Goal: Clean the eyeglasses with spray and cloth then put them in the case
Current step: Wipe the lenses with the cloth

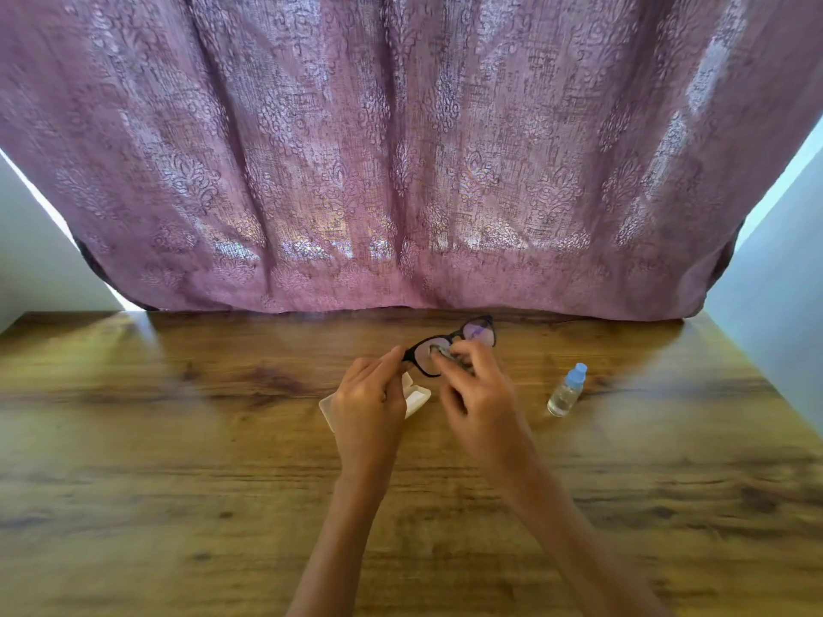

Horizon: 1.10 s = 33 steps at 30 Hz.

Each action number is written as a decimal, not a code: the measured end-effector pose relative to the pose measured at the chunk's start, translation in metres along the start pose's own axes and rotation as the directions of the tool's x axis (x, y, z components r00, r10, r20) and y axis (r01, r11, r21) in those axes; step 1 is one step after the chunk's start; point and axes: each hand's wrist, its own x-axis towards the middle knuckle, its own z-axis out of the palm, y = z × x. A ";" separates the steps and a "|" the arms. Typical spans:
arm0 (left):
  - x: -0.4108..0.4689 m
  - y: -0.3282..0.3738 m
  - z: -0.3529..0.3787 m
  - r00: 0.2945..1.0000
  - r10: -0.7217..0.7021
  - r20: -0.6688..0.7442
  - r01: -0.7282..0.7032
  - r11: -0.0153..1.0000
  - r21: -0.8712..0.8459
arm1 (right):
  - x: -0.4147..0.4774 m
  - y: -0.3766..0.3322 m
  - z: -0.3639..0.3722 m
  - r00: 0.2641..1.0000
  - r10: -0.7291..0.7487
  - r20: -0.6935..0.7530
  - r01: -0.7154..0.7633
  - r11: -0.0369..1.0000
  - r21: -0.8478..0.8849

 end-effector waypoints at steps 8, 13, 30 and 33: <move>0.000 0.000 0.000 1.000 0.007 -0.005 -0.007 1.000 -0.001 | 0.007 0.006 0.002 1.000 0.030 0.005 -0.030 0.999 -0.023; 0.002 0.002 -0.001 0.999 -0.005 -0.035 0.005 1.000 0.002 | 0.000 0.003 0.001 0.999 0.022 -0.024 -0.022 1.000 0.007; -0.001 -0.004 -0.001 1.000 -0.006 0.011 0.005 0.999 0.045 | 0.000 -0.011 0.000 0.997 -0.062 0.045 0.063 0.998 -0.007; -0.001 -0.003 0.000 1.000 0.003 0.012 -0.004 0.999 0.052 | 0.007 -0.010 0.001 0.999 -0.031 0.029 0.031 0.999 0.015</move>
